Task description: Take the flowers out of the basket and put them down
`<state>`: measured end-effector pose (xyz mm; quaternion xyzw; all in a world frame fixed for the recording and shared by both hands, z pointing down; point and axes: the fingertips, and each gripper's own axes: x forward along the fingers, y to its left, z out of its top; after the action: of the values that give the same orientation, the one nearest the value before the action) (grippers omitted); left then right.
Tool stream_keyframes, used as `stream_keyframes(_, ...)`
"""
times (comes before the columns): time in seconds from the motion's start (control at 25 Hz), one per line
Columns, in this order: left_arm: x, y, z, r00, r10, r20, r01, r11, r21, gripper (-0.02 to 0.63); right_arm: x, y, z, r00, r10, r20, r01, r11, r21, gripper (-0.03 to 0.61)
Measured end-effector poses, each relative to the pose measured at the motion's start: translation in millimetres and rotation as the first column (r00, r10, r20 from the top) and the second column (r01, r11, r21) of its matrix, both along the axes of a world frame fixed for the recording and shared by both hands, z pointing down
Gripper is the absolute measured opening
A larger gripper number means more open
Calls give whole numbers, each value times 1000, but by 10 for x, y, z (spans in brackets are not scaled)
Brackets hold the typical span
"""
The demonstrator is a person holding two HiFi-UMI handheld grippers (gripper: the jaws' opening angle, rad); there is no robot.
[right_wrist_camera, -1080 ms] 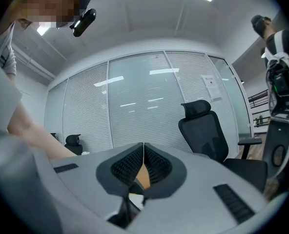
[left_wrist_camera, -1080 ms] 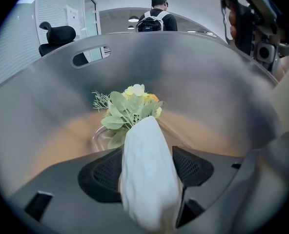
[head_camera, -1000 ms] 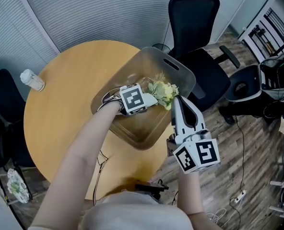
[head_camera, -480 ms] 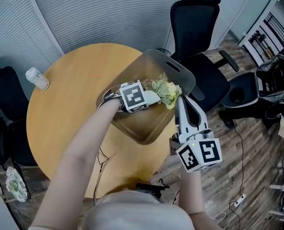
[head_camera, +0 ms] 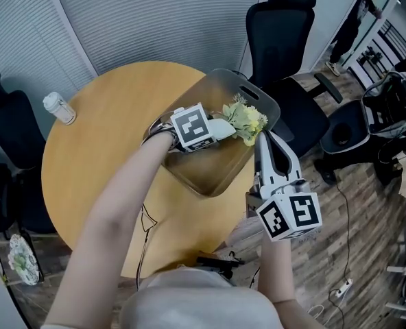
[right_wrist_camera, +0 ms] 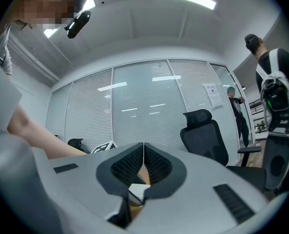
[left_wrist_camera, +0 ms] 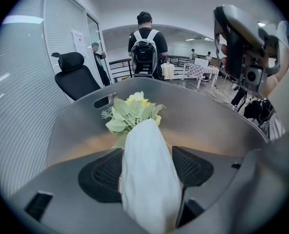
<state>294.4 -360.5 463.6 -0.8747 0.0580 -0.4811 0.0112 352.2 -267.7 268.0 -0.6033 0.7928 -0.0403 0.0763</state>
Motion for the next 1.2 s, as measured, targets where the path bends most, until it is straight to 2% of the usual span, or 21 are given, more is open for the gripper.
stream_keyframes(0.64,1,81,-470,994,-38,-106,43,998,49,325,-20,260,-84,1000,7,2,-7,1000,17,26)
stream_keyframes(0.92,-20,119,-741,979,-54,-195,68,996,66,325,-106,352,-130,1000,-1,-8,1,1000,31,26)
stream_keyframes(1.2,-128,121,-1000,954,-80,-290,106,991,77,325,-294,372,-163,1000,-16,-19,17,999,41,26)
